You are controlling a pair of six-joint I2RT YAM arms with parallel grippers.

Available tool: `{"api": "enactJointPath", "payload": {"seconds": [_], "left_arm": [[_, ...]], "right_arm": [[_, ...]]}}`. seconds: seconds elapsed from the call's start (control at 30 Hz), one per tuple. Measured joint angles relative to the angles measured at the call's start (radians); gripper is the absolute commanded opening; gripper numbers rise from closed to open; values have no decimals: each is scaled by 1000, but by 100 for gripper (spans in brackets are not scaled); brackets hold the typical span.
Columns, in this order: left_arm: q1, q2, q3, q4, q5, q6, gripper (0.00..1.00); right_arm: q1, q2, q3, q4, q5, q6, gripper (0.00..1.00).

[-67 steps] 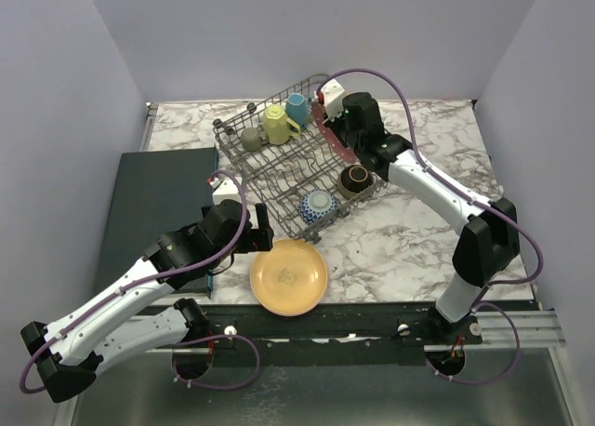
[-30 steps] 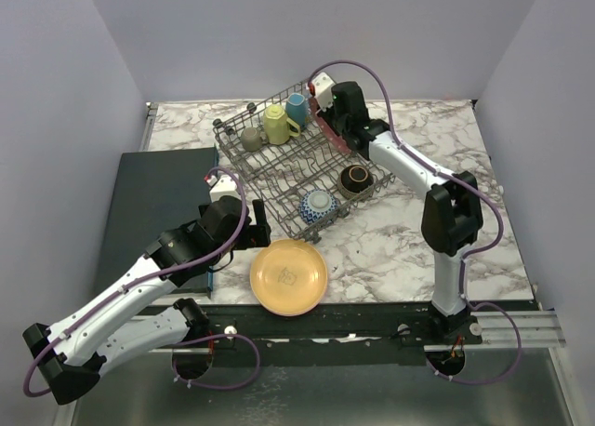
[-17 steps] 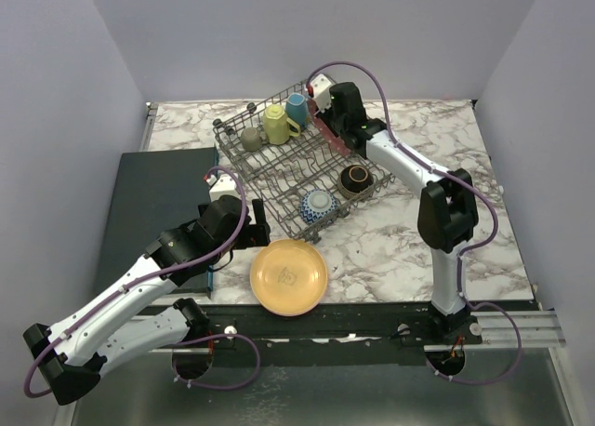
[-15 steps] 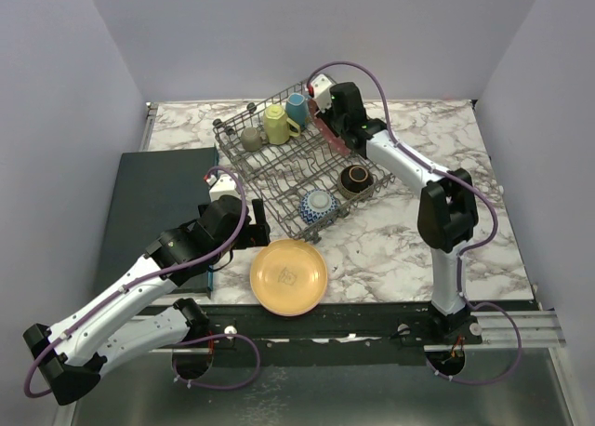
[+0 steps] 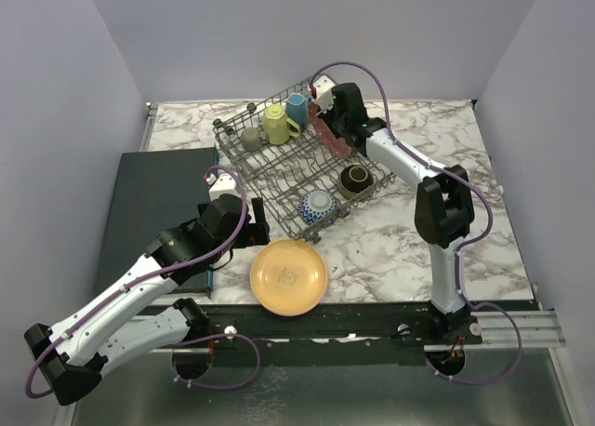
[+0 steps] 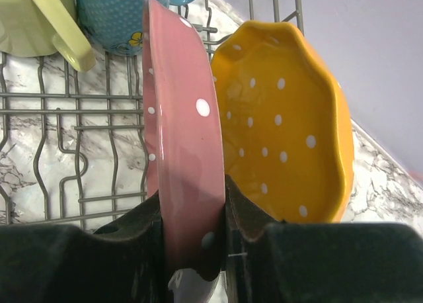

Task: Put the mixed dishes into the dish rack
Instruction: Insert the plate into the dish rack.

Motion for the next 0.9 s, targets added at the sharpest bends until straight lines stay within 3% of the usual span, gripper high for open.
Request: {"api": "enactJointPath", "payload": {"seconds": [0.9], "left_arm": [[24,18,0,13,18,8,99]], "right_arm": [[-11,53,80,-54,-16,18,0]]}}
